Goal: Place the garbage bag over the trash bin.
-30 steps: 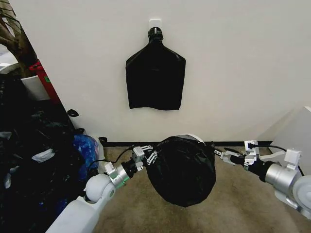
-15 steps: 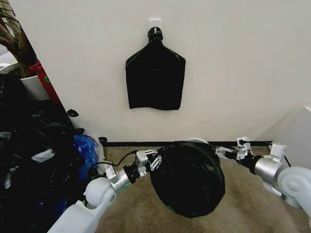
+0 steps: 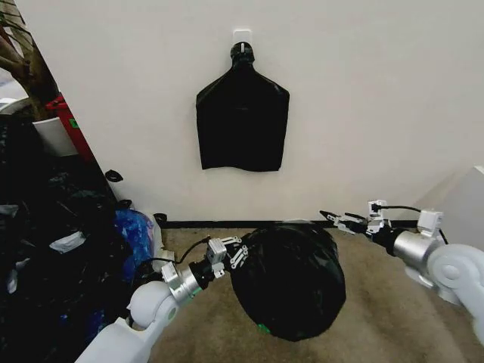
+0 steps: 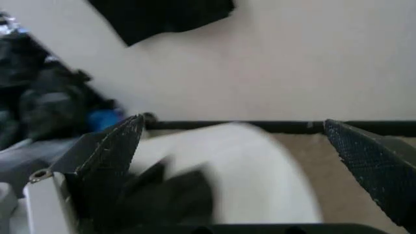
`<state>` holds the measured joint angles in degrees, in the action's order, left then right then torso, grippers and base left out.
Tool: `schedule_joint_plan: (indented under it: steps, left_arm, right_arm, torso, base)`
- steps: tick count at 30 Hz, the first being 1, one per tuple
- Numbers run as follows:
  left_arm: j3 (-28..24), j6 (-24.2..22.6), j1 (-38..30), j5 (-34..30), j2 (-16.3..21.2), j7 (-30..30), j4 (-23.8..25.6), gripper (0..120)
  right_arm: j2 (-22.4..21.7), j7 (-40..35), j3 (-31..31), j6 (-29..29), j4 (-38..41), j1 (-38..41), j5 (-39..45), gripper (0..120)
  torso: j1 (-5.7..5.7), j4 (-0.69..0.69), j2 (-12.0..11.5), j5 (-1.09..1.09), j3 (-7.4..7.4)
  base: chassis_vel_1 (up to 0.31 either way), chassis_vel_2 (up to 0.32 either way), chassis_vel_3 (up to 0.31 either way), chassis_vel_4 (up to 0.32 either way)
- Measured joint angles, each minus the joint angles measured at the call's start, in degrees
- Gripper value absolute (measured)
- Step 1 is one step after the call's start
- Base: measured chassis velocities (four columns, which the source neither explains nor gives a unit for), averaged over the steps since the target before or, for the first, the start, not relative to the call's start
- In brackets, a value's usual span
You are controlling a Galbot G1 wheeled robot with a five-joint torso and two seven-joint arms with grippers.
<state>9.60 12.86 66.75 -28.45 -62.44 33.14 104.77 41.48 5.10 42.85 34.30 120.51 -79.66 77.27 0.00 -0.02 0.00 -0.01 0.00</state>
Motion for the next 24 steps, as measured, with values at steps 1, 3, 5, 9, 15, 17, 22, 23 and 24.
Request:
schedule_joint_plan:
  steps: [1,3,5,9,15,17,22,23,24]
  left_arm:
    - [-0.1,-0.1,-0.5,0.0,-0.1,0.0,-0.5,3]
    - [-0.4,-0.2,-1.1,0.0,-0.2,0.0,-0.7,3]
    - [-0.7,-0.4,-1.3,0.0,-0.1,0.0,-0.6,3]
    - [-0.7,-0.6,-1.4,0.1,0.1,0.1,0.1,3]
    - [-0.1,-0.7,-0.7,0.0,0.7,0.3,1.4,3]
    - [0.1,-0.7,-0.1,0.1,0.8,0.6,2.0,3]
    - [-0.2,-0.4,1.3,0.6,0.8,1.6,3.7,3]
    - [-0.3,-0.4,1.6,0.7,0.9,1.8,4.2,3]
    - [-0.4,-0.4,2.0,0.8,1.0,2.0,4.7,3]
  right_arm:
    - [-0.4,0.5,1.4,0.2,1.1,-1.4,1.3,100]
    - [-0.6,0.9,2.5,0.5,2.0,-2.7,2.6,100]
    - [-0.7,1.2,2.3,0.7,2.4,-3.2,2.7,100]
    - [-0.5,1.6,-0.2,0.7,2.4,-2.7,0.7,100]
    - [0.0,2.2,-3.8,0.2,1.2,-1.0,-3.8,100]
    - [0.0,2.0,-4.7,0.0,0.7,-0.2,-4.2,100]
    - [0.0,0.9,-6.8,-0.1,-1.9,3.0,-4.4,100]
    - [-0.1,0.7,-7.3,-0.2,-2.7,4.0,-4.4,100]
    - [-0.2,0.7,-8.0,-0.3,-3.7,5.0,-4.6,100]
  torso:
    - [0.00,0.00,0.0,0.00,0.00]
    - [0.00,0.00,0.0,0.00,-0.01]
    - [0.00,0.01,0.0,0.03,-0.01]
    - [0.00,0.02,0.0,0.02,-0.01]
    - [0.00,0.02,0.0,0.02,0.00]
    - [0.00,0.02,0.0,0.01,0.00]
    - [0.00,0.02,0.0,0.01,0.00]
    - [0.00,0.02,0.0,0.01,0.00]
    - [0.00,0.02,0.0,0.01,0.00]
  base:
    - [0.000,0.000,0.000,0.000]
    - [0.000,0.000,0.000,0.000]
    - [0.000,0.000,0.000,0.000]
    - [0.000,0.000,0.000,0.000]
    - [0.000,0.000,0.000,0.000]
    - [0.000,0.000,0.000,0.000]
    - [0.000,0.000,0.000,0.000]
    - [0.000,0.000,0.000,0.000]
    - [0.000,0.000,0.000,0.000]
